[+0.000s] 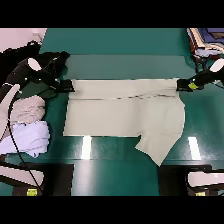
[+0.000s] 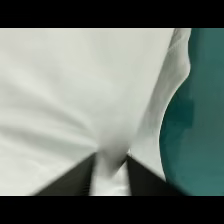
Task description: Fold the shirts.
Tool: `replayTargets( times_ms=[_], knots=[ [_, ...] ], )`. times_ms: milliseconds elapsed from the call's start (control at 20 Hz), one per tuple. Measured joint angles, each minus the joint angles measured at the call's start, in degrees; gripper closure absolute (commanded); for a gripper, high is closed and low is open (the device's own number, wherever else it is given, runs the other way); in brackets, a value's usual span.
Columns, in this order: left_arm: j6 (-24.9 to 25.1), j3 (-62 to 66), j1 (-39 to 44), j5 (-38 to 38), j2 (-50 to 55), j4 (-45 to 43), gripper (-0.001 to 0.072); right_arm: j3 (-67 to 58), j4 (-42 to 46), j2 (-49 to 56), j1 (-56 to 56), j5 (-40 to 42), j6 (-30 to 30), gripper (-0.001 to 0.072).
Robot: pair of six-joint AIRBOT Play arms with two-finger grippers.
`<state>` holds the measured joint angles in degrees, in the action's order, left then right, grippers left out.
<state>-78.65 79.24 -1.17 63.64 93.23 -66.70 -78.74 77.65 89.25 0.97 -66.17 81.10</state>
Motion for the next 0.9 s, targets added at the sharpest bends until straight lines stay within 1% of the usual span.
replayTargets(
  times_ms=[150, 250, 350, 550, 750, 900],
  knots=[
    [-1.42, -0.42, -1.31, 2.49, -1.86, -0.28, 0.0209, 1.66, 0.00, -2.69, -1.16, -2.38, 0.22, 0.0305],
    [-1.86, -1.64, -2.73, 5.31, -4.87, -0.98, 0.0209, 2.12, 0.02, -5.51, -3.04, -5.55, 0.20, 0.0305],
    [-2.12, -5.79, -3.67, 8.09, -9.27, -2.08, 0.0209, 2.43, 0.00, -8.55, -5.20, -9.64, -0.24, 0.0305],
    [-3.34, -22.05, -4.42, 9.77, -20.26, -2.93, 0.0209, 2.64, -0.07, -14.25, -8.57, -15.21, -1.20, 0.0305],
    [-3.80, -38.45, -4.57, 7.61, -29.40, -1.38, 0.0209, 2.78, -0.04, -17.75, -9.88, -17.97, -1.60, 0.0305],
    [-3.78, -45.16, -4.63, 5.31, -32.41, 1.99, 0.0210, 2.78, -0.09, -18.71, -10.19, -19.65, -1.70, 0.0305]
  ],
)
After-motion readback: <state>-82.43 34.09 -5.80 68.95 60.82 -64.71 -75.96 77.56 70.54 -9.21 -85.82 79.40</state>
